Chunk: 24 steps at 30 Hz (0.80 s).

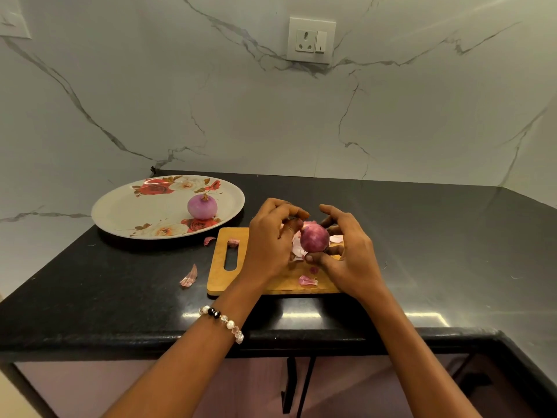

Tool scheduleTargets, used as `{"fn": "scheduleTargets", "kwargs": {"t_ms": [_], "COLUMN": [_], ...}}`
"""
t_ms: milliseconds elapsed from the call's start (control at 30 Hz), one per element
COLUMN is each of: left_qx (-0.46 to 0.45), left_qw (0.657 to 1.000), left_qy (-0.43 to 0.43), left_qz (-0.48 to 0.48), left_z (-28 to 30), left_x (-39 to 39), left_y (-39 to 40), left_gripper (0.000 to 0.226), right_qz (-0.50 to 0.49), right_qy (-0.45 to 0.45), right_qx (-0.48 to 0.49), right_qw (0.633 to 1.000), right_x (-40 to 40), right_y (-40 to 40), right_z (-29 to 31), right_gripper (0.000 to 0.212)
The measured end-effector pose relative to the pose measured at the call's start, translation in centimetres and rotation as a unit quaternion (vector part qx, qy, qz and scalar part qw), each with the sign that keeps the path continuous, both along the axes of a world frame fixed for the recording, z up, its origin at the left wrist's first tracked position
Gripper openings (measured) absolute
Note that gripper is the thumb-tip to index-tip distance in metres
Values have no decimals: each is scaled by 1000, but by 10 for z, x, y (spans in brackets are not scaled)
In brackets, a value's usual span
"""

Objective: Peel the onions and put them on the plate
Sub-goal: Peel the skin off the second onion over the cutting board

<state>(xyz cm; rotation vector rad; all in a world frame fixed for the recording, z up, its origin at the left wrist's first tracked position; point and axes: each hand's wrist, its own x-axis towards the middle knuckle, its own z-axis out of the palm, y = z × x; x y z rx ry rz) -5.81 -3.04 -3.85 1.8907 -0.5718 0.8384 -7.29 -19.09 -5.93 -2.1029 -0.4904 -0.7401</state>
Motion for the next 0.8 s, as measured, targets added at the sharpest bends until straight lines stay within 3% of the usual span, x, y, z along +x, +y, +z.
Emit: {"fn": "scheduleTargets", "kwargs": {"t_ms": [133, 633, 800], "left_qx": [102, 18, 33], "left_qw": [994, 999, 999], "left_qy": [-38, 46, 5], "left_qz": [15, -18, -11], "left_z": [-8, -2, -5], "left_x": [3, -3, -1], "left_y": [2, 2, 2], "left_gripper": [26, 20, 19], "right_qz": [3, 50, 49], "right_qy": [-4, -7, 0], "right_qx": [9, 51, 71], "right_qw": [1000, 997, 996], "right_x": [-2, -3, -4], "right_y": [0, -2, -3], "right_z": [1, 2, 3], "right_gripper": [81, 74, 72]}}
